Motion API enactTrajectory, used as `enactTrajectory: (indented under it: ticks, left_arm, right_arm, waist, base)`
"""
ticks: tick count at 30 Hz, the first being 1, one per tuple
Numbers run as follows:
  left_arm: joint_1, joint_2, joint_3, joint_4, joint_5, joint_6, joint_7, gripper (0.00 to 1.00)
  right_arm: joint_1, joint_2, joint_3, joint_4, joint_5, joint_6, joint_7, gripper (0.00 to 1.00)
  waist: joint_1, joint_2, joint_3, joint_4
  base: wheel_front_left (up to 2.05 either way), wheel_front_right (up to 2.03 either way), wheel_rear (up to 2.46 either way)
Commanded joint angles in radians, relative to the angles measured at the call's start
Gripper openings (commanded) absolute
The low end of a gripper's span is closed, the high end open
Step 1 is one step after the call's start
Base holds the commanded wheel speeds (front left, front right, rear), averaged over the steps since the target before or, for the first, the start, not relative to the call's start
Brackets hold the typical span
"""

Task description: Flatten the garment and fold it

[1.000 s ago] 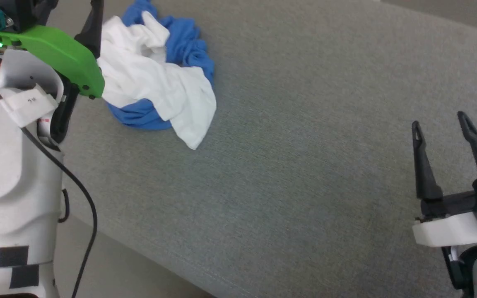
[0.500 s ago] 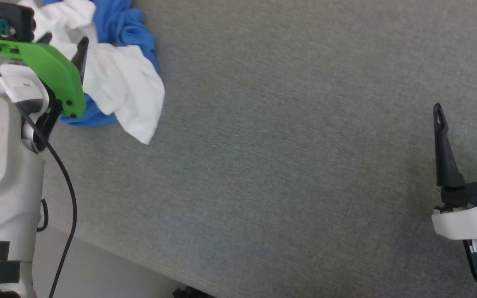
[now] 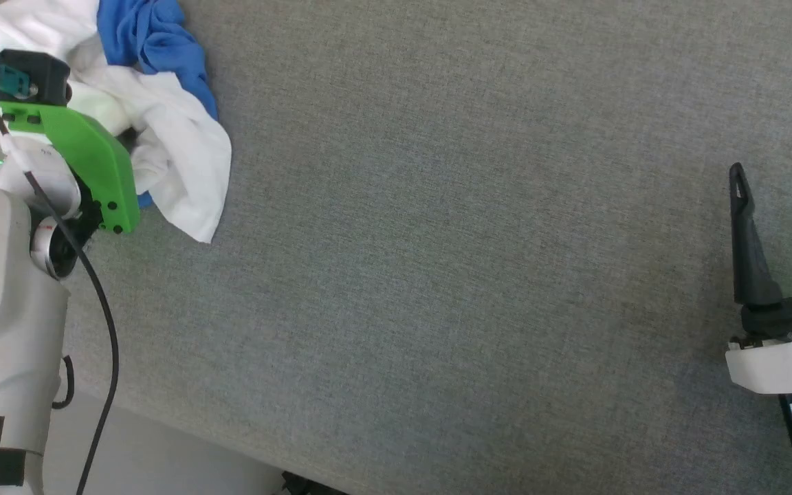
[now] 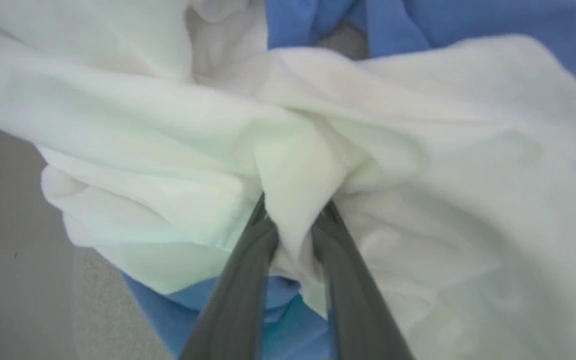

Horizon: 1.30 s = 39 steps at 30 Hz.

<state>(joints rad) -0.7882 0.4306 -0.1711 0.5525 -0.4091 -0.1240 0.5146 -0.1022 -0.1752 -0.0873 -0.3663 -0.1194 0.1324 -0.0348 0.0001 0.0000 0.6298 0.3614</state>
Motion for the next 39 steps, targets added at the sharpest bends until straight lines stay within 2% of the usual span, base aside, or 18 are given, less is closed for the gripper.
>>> enactTrajectory:
  ticks: [1, 5, 7, 13, 20, 25, 31, 39]
  left_arm:
    - [0.03, -0.005, -0.008, 0.015, -0.008, -0.006, -0.017, 0.0]
    - [0.013, 0.014, 0.006, 0.007, -0.017, -0.006, -0.111, 0.0]
    - [-0.005, 0.042, 0.021, 0.0, -0.013, -0.006, -0.179, 0.0]
    - [-0.048, 0.082, 0.064, -0.03, -0.017, 0.004, -0.276, 0.0]
    - [-0.12, 0.12, 0.063, -0.105, 0.003, 0.007, -0.307, 0.0]
    - [-0.192, 0.123, 0.047, -0.179, 0.015, 0.011, -0.293, 0.0]
    - [-0.296, 0.082, -0.002, -0.28, 0.015, 0.009, -0.245, 0.0]
    - [-0.392, -0.038, -0.073, -0.38, -0.032, 0.009, -0.191, 0.0]
  right_arm:
    - [-0.016, 0.001, 0.005, 0.004, 0.007, -0.002, -0.001, 1.0]
    - [-0.023, 0.012, 0.009, 0.02, 0.011, -0.002, -0.014, 1.0]
    - [-0.027, 0.027, 0.01, 0.04, 0.013, -0.002, -0.029, 1.0]
    - [-0.02, 0.066, 0.005, 0.092, 0.015, -0.002, -0.068, 1.0]
    - [-0.001, 0.108, -0.009, 0.165, 0.025, -0.002, -0.121, 1.0]
    - [0.022, 0.122, -0.029, 0.215, 0.04, -0.002, -0.152, 1.0]
    - [0.052, 0.124, -0.069, 0.261, 0.094, -0.002, -0.178, 1.0]
    - [0.073, 0.125, -0.14, 0.29, 0.13, -0.002, -0.201, 1.0]
  waist:
    - [-0.0001, 0.0, -0.01, -0.003]
    - [-0.0001, 0.0, -0.041, -0.01]
    - [-0.0001, 0.0, -0.075, -0.017]
    - [-0.0001, 0.0, -0.164, -0.028]
    - [-0.0001, 0.0, -0.295, -0.044]
    - [-0.0001, 0.0, -0.386, -0.058]
    - [-0.0001, 0.0, -0.472, -0.077]
    - [-0.0001, 0.0, -0.548, -0.132]
  base:
    - [0.0, 0.0, 0.0]
    - [0.0, 0.0, 0.0]
    - [0.0, 0.0, 0.0]
    - [0.0, 0.0, 0.0]
    - [0.0, 0.0, 0.0]
    - [0.0, 0.0, 0.0]
    - [0.0, 0.0, 0.0]
    - [0.0, 0.0, 0.0]
